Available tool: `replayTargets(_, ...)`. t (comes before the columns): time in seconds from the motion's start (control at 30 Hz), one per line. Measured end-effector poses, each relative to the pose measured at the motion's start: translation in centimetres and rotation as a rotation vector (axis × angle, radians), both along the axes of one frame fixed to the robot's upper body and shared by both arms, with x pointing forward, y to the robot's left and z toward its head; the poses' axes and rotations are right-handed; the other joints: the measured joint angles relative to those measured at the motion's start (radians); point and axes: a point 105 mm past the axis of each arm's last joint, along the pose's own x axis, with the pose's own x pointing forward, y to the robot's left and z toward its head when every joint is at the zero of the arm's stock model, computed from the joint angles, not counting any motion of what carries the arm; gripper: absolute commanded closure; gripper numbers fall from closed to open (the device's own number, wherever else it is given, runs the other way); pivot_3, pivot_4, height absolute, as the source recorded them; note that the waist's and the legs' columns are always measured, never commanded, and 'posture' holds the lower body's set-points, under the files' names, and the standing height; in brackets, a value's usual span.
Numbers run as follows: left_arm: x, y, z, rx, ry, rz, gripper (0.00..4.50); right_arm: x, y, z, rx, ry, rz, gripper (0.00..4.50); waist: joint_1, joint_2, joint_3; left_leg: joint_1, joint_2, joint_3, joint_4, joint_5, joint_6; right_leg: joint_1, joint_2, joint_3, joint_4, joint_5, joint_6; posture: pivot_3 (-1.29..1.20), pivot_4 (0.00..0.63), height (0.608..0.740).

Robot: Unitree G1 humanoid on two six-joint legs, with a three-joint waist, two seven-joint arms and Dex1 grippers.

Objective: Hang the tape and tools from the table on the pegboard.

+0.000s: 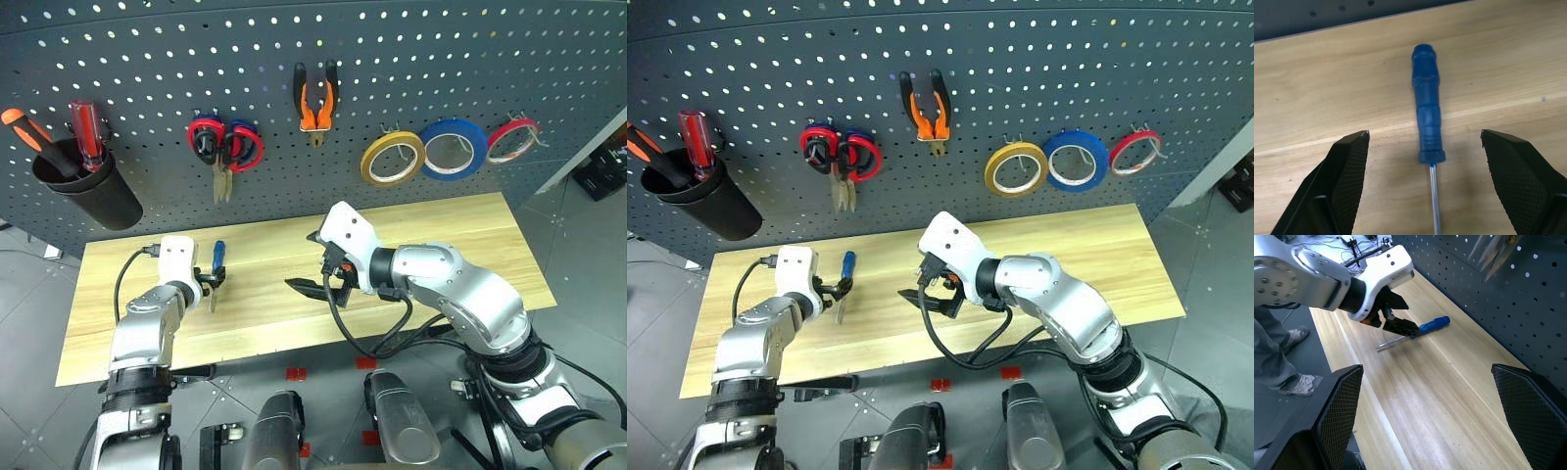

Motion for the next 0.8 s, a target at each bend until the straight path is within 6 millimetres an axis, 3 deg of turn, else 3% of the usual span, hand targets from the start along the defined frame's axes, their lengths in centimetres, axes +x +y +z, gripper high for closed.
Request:
replayTargets(0.1, 0.8, 0.2, -0.8, -0.032, 0.032, 0.004, 0.66, 0.1, 0.2, 0.2, -0.008, -0.006, 0.004, 0.00, -0.001, 0.000, 0.000, 0.000, 0.000, 0.000, 0.000, 0.000, -0.001, 0.000, 0.000, 0.000, 0.000, 0.000, 0.000, -0.24, 0.309, 0.740)
replayTargets(0.2, 1.3, -0.1, -1.3, -0.065, 0.065, -0.006, 1.25, 0.1, 0.2, 0.3, -0.021, -0.009, 0.009, 0.00, -0.001, 0.000, 0.000, 0.000, 0.000, 0.000, 0.000, 0.001, -0.001, 0.000, 0.000, -0.001, 0.000, 0.000, 0.000, -0.26, 0.307, 0.740)
replayTargets(0.5, 1.1, 0.0, -1.8, -0.075, 0.101, -0.034, 4.00, 0.1, -0.1, 0.5, -0.060, -0.022, 0.035, 0.00, -0.013, 0.000, 0.000, 0.000, 0.000, 0.000, 0.000, 0.001, -0.002, 0.000, 0.000, 0.000, 0.000, 0.000, 0.000, -0.26, 0.292, 0.740)
replayTargets(0.8, -1.9, 0.4, 0.2, -0.007, 0.023, -0.128, 4.04, 0.1, -0.4, 0.8, -0.054, -0.029, 0.037, 0.00, -0.014, 0.000, 0.000, 0.000, 0.000, 0.000, -0.001, 0.001, -0.002, -0.001, -0.005, 0.000, 0.000, 0.000, 0.000, -0.26, 0.277, 0.740)
